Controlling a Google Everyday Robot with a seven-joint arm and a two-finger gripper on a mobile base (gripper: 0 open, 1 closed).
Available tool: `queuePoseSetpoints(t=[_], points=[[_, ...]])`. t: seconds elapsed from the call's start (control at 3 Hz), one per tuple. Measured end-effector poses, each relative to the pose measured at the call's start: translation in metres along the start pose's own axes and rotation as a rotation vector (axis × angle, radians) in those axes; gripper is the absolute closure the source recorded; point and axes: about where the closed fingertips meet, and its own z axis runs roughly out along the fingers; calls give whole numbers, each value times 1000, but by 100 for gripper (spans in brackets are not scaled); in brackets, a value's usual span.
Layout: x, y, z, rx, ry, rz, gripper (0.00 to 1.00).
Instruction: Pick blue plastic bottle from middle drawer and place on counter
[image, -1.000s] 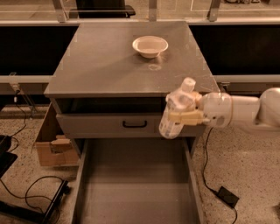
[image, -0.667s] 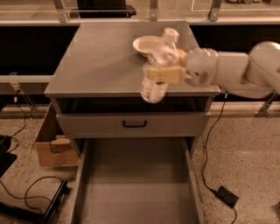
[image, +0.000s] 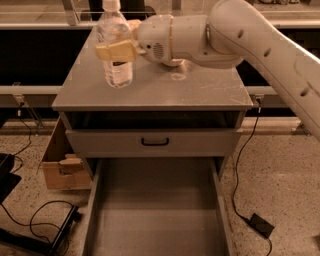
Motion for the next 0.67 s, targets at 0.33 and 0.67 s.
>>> queuePoseSetpoints(t=[0.33,0.67], points=[[7,8,79,-74,49,-47,100],[31,13,141,-156,70,-35,100]])
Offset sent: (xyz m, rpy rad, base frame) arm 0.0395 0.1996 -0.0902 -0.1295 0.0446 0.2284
